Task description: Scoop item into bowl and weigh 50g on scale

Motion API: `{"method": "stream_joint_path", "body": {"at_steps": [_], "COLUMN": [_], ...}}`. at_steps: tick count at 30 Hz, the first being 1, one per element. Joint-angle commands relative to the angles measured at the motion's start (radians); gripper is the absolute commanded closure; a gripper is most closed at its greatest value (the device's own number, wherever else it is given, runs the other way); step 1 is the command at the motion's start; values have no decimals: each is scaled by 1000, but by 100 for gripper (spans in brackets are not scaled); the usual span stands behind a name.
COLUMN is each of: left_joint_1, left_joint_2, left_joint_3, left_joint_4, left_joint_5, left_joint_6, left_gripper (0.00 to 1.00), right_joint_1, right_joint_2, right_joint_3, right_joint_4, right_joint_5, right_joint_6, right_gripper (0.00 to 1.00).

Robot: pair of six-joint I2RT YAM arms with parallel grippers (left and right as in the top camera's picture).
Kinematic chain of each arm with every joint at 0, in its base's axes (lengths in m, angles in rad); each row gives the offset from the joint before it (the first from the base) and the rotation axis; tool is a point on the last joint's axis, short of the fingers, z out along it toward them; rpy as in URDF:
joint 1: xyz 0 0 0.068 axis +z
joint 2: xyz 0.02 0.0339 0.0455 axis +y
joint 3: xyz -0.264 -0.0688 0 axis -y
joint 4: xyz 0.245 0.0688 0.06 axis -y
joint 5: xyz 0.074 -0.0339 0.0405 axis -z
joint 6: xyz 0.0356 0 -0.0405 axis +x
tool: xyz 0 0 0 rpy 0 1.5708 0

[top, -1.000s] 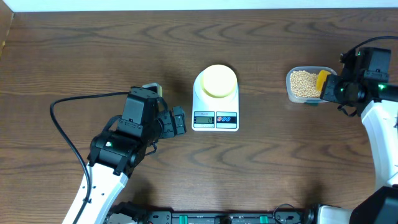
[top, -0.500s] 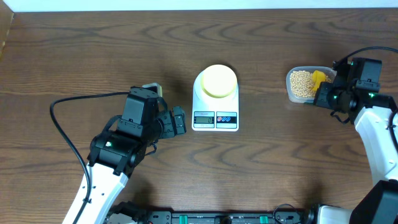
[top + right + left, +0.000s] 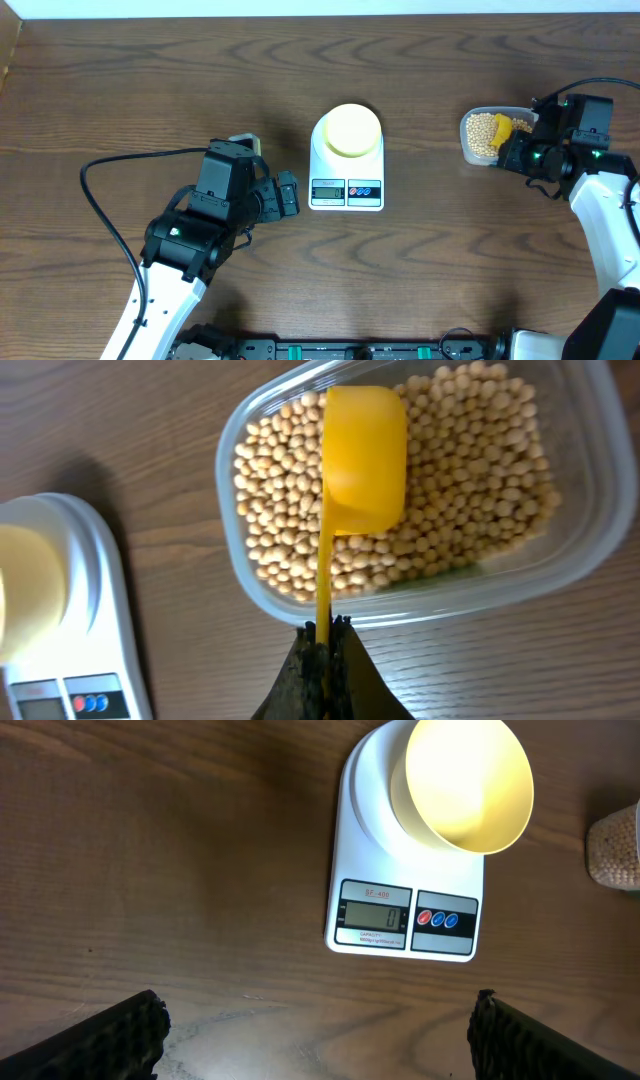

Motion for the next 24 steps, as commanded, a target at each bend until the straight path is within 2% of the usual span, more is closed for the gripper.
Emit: {"method": "stream_joint_path", "body": {"at_steps": [1,24], "left_joint_1": [5,5], "left_joint_2": [0,0], "left_joint_3": [2,2], "left_joint_4": [0,0], "left_joint_5": [1,1], "left_joint_6": [16,16], "left_gripper": [2,2], "right_joint_1": [-5,-25], "right_joint_2": [7,7], "right_joint_3": [-10,-10], "right_joint_4": [-1,-23], "right_joint_5": [-110,-121], "right_joint_6": [28,46], "right_gripper": [99,99]}}
